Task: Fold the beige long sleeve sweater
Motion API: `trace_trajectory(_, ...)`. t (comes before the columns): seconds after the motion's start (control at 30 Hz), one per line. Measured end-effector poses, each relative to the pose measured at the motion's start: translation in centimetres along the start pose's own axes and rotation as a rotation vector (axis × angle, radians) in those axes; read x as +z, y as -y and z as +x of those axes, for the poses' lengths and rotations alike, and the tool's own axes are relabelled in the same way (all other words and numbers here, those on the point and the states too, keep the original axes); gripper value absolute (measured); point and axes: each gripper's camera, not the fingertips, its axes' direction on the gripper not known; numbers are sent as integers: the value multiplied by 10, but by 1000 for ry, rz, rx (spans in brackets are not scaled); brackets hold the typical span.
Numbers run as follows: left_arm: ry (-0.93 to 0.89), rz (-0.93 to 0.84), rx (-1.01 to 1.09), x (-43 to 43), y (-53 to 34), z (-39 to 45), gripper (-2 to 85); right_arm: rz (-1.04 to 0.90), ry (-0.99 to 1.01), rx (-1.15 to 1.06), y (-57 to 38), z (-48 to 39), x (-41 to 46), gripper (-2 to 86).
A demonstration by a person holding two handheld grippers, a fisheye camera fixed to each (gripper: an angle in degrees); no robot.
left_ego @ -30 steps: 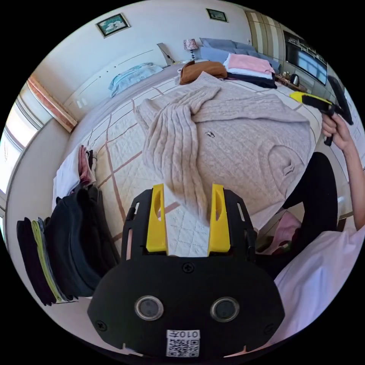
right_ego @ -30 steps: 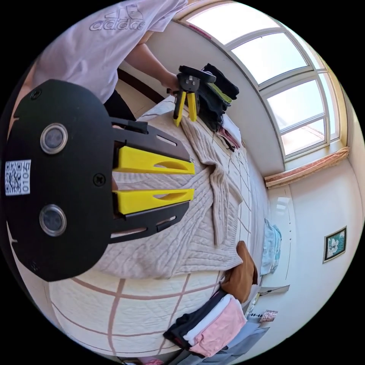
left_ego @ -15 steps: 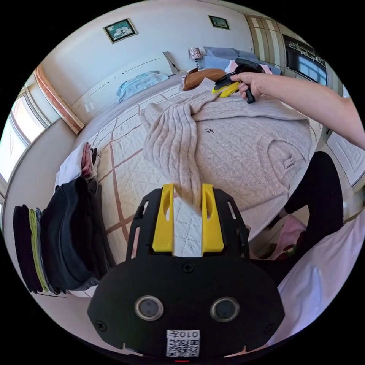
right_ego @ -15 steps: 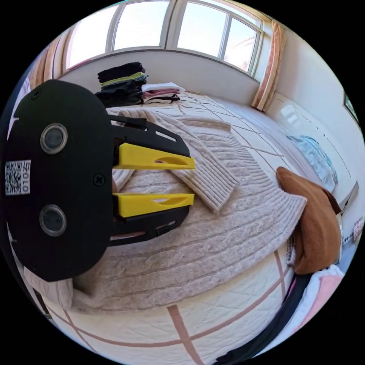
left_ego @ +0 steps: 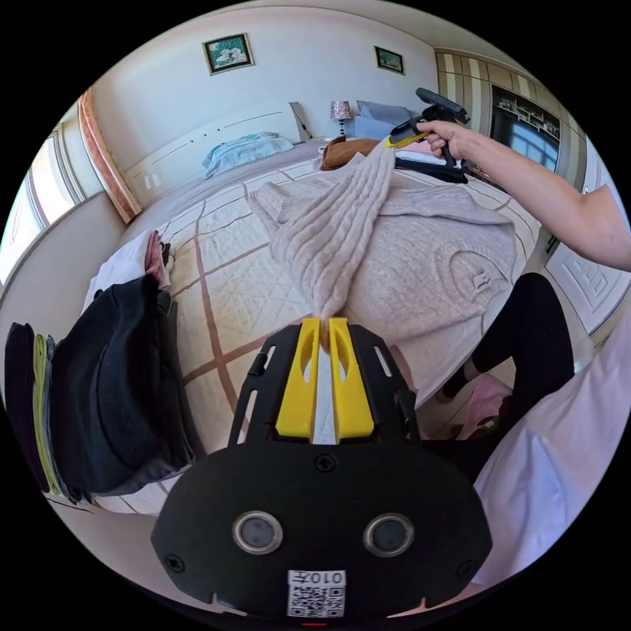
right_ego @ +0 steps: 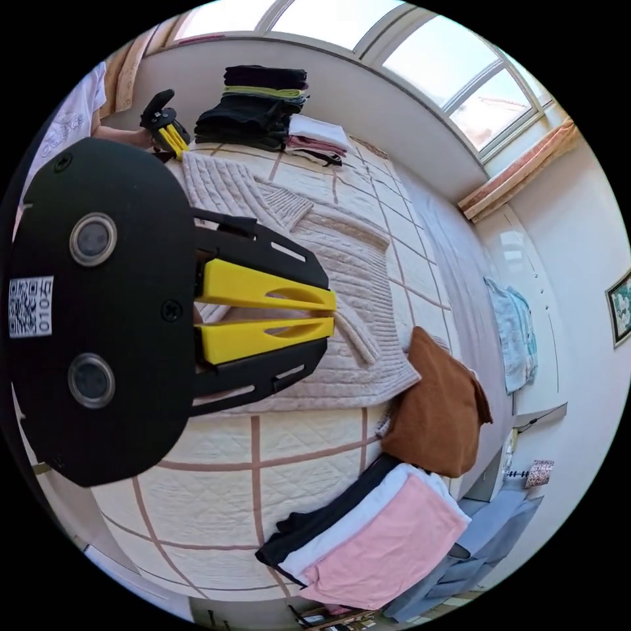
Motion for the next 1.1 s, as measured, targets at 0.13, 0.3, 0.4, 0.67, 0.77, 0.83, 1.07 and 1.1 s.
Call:
trace_trajectory(0.13,24,-45,24,7,-5,6,13,-178,-18,-68,-1,38,44,39)
trace_trajectory(0.3,64,-92,-10,15,-9,11,22,-237,55,-15,-40,81,77,39)
trace_trajectory(0.4,28,-112,-13,19,-11,7,35,-212,167,55,-55,101,66,38)
trace_trajectory(0.67,1,2,-85,-27,-2,-25,83,124,99,-175,-93,40,-42,47)
trace_trajectory(0.77,27,13,-20,-18,23,-22,91,3,82,-255,-102,0,-16,68)
trace_trajectory(0.83,2,13,15,8,43,-18,95,-119,112,-250,-109,-10,19,74)
trace_trajectory(1.07,-103,-109,34,61,50,-20,97,27,280,-242,-172,-13,-29,60)
trace_trajectory(1.1,-85,-79,82,46,45,-17,98,57,263,-307,-183,-21,-46,58)
